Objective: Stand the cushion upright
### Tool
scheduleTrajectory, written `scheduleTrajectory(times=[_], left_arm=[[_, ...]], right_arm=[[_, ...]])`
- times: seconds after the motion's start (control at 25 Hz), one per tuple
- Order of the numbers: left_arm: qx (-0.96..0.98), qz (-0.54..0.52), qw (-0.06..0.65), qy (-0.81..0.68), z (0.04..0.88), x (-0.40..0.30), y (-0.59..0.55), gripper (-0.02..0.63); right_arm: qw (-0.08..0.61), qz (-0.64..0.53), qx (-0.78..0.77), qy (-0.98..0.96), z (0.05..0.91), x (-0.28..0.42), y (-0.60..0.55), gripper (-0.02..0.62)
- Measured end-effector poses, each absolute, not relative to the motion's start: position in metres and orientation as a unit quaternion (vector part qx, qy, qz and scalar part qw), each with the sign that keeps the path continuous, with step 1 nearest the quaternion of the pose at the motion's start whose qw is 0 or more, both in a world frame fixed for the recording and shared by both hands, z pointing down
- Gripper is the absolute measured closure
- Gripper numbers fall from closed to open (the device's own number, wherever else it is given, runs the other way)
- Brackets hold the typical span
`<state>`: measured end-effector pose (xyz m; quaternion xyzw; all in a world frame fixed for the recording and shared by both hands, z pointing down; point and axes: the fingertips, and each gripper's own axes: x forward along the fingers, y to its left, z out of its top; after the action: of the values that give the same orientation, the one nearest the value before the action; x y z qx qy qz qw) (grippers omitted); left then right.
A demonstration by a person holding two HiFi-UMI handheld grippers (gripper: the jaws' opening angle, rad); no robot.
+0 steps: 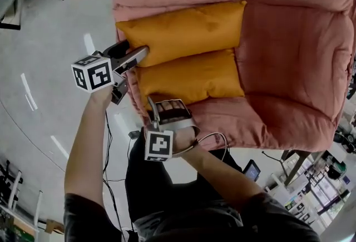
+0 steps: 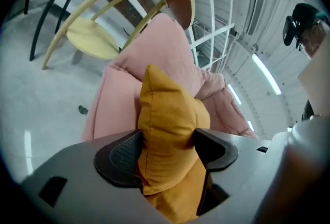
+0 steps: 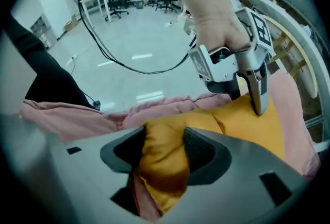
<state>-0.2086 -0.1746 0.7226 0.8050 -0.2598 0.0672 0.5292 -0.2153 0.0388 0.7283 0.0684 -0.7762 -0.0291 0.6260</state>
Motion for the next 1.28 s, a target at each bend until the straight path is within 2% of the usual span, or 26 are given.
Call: scheduleTrajectory(times=[0.12, 0.24, 0.48, 0.88, 1.04, 1.16, 1.28], left_arm=[[0.812, 0.052, 0.53, -0.239, 0.722, -0.206, -0.176, 0.316], [0.812, 0.032, 0.531, -0.239, 0.716, -0.207, -0.176, 0.361], [0.797, 0.014, 0.55, -0.249, 0.652, -0.207, -0.179, 0.408], [0.76, 0.184, 0.516, -0.351, 0.473, -0.231, -0.188, 0.422], [0.737, 0.186, 0.537, -0.367, 0.442, -0.17, -0.201, 0.456], [0.729, 0.15, 0.555, -0.373, 0.444, -0.095, -0.219, 0.499], [0.74, 0.135, 0.558, -0.35, 0.445, -0.009, -0.227, 0.512]], right_arm=[[0.615, -0.021, 0.082, -0.784, 0.737, -0.207, 0.029, 0.456], [0.592, -0.019, 0.091, -0.8, 0.72, -0.205, 0.021, 0.514], [0.522, 0.003, 0.141, -0.841, 0.626, -0.197, 0.004, 0.535], [0.297, 0.035, 0.226, -0.927, 0.434, -0.187, -0.011, 0.545], [0.222, 0.108, 0.308, -0.919, 0.421, -0.093, -0.025, 0.551], [0.202, 0.17, 0.38, -0.887, 0.446, 0.011, -0.039, 0.555], [0.182, 0.236, 0.462, -0.835, 0.466, 0.11, -0.047, 0.558]])
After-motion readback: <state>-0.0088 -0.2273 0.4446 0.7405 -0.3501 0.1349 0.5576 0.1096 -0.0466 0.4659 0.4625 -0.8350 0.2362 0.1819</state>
